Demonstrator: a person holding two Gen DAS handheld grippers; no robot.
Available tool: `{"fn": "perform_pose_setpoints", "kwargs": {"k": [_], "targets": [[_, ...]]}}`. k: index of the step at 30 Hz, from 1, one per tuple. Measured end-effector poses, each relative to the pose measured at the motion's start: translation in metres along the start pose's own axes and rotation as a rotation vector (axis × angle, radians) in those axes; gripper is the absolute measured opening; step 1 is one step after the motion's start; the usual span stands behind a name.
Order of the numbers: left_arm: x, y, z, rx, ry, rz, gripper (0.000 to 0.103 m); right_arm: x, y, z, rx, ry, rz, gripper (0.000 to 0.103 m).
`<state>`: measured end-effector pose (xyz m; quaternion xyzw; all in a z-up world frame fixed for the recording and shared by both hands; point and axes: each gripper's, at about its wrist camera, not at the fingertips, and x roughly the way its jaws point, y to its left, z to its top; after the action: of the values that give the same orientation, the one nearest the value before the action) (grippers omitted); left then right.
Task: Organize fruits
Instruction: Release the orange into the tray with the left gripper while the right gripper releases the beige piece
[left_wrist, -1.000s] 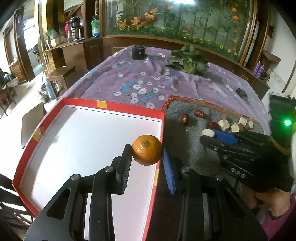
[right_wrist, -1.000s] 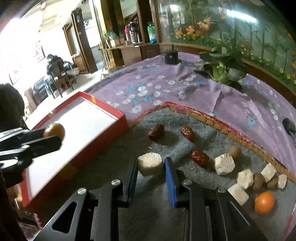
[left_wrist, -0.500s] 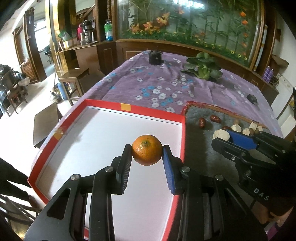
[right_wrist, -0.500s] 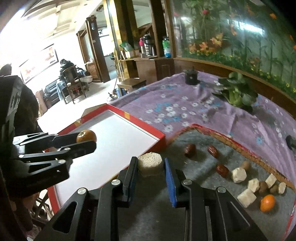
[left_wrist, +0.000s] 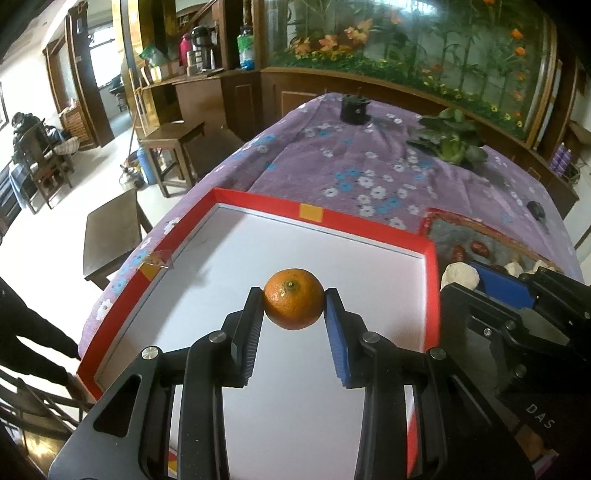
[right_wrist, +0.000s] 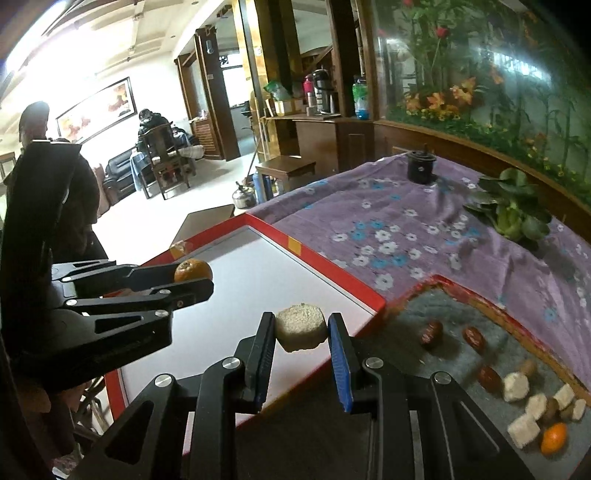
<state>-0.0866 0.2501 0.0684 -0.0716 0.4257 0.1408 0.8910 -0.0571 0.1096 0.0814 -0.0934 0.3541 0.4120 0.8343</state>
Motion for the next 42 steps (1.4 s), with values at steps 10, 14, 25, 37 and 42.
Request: {"fn": "perform_pose_setpoints", "kwargs": {"k": [10,14,25,37,42], "targets": [[0.036,0.02,0.012,-0.041,0.059,0.007,0.033,0.044,0.003,0.014,-0.017,0.061,0.015,0.028],[0.044,0.026,0.014,-0.049,0.078,0.011,0.033,0.059,0.004,0.016,-0.016,0.08,0.025,0.028],[0.061,0.026,0.01,-0.077,0.137,0.004,0.033,0.089,0.002,0.006,-0.028,0.153,0.028,0.028],[0.047,0.036,0.009,-0.128,0.109,0.022,0.063,0.087,0.012,0.003,-0.055,0.151,0.034,0.048],[0.031,0.031,0.006,-0.12,0.075,0.046,0.063,0.061,0.007,0.003,-0.012,0.102,0.043,0.048]]}}
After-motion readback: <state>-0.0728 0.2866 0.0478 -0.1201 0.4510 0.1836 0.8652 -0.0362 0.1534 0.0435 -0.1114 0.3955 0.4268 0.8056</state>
